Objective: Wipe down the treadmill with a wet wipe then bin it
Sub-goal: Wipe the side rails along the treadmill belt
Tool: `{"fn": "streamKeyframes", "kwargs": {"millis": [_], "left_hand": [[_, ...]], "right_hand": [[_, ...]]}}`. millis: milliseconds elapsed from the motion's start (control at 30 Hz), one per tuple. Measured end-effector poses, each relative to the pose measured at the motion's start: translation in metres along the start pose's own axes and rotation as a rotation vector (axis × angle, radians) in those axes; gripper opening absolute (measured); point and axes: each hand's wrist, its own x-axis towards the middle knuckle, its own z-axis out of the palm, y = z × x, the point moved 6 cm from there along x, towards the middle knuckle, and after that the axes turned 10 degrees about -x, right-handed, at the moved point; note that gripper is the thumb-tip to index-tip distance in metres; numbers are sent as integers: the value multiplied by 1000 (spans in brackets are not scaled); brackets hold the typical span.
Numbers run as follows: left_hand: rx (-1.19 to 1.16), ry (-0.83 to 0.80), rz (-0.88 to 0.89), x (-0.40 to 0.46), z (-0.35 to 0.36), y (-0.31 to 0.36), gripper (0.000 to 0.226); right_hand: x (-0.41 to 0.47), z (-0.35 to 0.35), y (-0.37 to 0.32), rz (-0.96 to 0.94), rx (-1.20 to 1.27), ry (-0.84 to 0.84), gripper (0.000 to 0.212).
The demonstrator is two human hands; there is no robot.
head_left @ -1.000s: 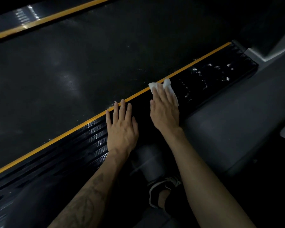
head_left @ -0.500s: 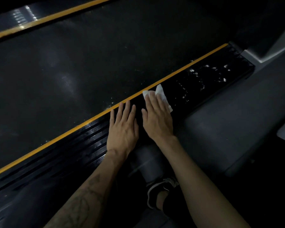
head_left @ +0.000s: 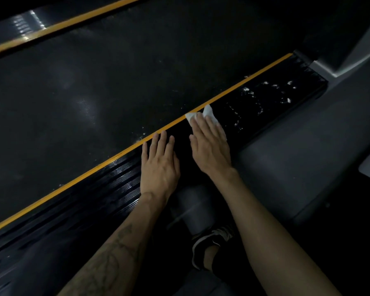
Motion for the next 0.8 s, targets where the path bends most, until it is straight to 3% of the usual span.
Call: {"fn": "streamKeyframes", "kwargs": {"millis": [167,333,500,700,800], "left_hand": [[23,-21,16,2,2,1,59],[43,-53,112,3,6,9,60],[38,-45,86,4,5,10,60],[27,-30,52,8,7,15,59],[26,-34,37,8,8,18,59]], "right_hand": [[-28,-2,-5,137,-11,-8,64],[-10,-1,3,11,14,-2,64],[-30,-2,12,132,-28,9,64],[-12,0,19,-3,-16,37,61],[-30,-2,27,112,-26,25,62]]}}
